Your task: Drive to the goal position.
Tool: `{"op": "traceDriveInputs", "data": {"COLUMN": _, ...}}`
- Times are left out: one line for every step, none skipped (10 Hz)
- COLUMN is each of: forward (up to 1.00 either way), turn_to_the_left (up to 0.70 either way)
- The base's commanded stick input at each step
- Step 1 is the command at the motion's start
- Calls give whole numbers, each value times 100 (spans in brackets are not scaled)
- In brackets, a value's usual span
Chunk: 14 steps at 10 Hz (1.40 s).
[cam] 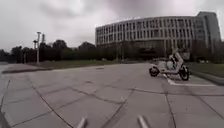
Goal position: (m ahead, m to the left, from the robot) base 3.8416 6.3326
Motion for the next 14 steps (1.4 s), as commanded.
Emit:
{"op": "traceDriveInputs", "data": {"forward": 100, "turn_to_the_left": -13}}
{"op": "traceDriveInputs", "data": {"forward": 100, "turn_to_the_left": -33}}
{"op": "traceDriveInputs", "data": {"forward": 100, "turn_to_the_left": -7}}
{"op": "traceDriveInputs", "data": {"forward": 100, "turn_to_the_left": -28}}
{"op": "traceDriveInputs", "data": {"forward": 100, "turn_to_the_left": -21}}
{"op": "traceDriveInputs", "data": {"forward": 100, "turn_to_the_left": -7}}
{"op": "traceDriveInputs", "data": {"forward": 100, "turn_to_the_left": -26}}
{"op": "traceDriveInputs", "data": {"forward": 100, "turn_to_the_left": -26}}
{"op": "traceDriveInputs", "data": {"forward": 100, "turn_to_the_left": -12}}
{"op": "traceDriveInputs", "data": {"forward": 100, "turn_to_the_left": -2}}
{"op": "traceDriveInputs", "data": {"forward": 100, "turn_to_the_left": -2}}
{"op": "traceDriveInputs", "data": {"forward": 100, "turn_to_the_left": -2}}
{"op": "traceDriveInputs", "data": {"forward": 100, "turn_to_the_left": -2}}
{"op": "traceDriveInputs", "data": {"forward": 100, "turn_to_the_left": -10}}
